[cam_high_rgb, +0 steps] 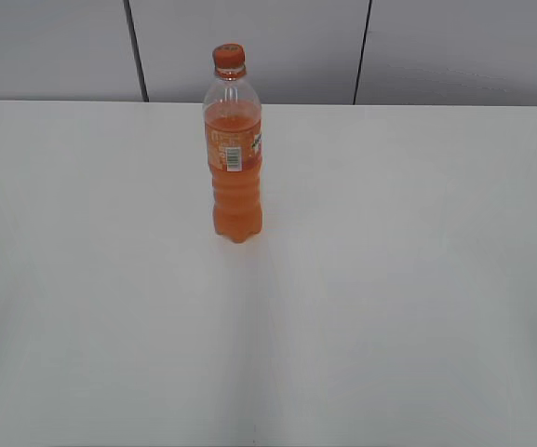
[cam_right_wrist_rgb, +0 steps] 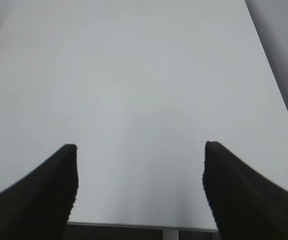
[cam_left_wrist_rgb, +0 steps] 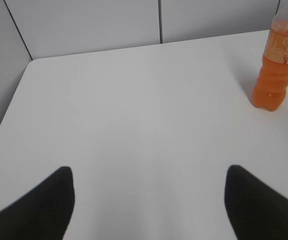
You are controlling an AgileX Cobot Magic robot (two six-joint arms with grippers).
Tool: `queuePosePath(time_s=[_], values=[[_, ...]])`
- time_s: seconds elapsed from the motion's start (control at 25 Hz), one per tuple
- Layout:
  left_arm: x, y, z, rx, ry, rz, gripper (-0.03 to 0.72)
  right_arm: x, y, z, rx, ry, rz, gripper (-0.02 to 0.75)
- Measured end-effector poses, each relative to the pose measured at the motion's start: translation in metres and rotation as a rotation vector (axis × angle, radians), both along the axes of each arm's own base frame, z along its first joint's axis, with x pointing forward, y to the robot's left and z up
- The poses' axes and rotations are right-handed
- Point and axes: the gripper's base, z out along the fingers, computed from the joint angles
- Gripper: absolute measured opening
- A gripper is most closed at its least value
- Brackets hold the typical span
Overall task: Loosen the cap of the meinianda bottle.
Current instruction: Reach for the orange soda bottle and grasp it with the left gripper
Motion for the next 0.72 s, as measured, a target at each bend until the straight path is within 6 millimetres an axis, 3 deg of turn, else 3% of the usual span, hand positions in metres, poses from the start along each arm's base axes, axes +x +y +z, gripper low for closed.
queuePosePath(time_s=[0.72], values=[[0.0, 0.0, 0.0, 0.0, 0.0, 0.0, 0.562, 0.0, 0.0, 0.0, 0.0, 0.0, 0.0, 0.586]])
